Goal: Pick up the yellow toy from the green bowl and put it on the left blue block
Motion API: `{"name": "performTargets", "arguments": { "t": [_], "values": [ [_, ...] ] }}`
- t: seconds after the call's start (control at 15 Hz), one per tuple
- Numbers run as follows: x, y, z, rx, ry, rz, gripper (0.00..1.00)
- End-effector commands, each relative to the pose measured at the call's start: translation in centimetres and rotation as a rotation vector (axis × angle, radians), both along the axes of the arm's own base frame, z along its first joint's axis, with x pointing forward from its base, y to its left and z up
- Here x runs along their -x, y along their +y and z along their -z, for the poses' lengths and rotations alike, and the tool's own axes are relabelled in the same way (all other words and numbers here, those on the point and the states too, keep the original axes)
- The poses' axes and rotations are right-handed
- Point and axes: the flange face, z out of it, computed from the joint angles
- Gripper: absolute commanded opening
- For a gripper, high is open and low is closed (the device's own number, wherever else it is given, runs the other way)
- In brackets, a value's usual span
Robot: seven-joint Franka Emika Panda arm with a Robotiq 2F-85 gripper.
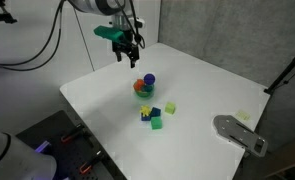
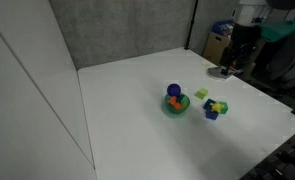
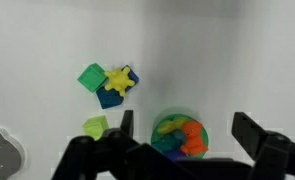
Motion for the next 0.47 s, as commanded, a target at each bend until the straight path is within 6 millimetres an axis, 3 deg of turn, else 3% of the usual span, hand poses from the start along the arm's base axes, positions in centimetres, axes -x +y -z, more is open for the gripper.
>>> {"name": "performTargets", "arguments": {
  "t": [0.0, 0.4],
  "values": [
    [0.54, 0.13, -3.28, -0.002, 0.004, 0.042, 1.00],
    [0.74, 0.39, -2.95, 0.006, 0.004, 0.019, 1.00]
  ]
}}
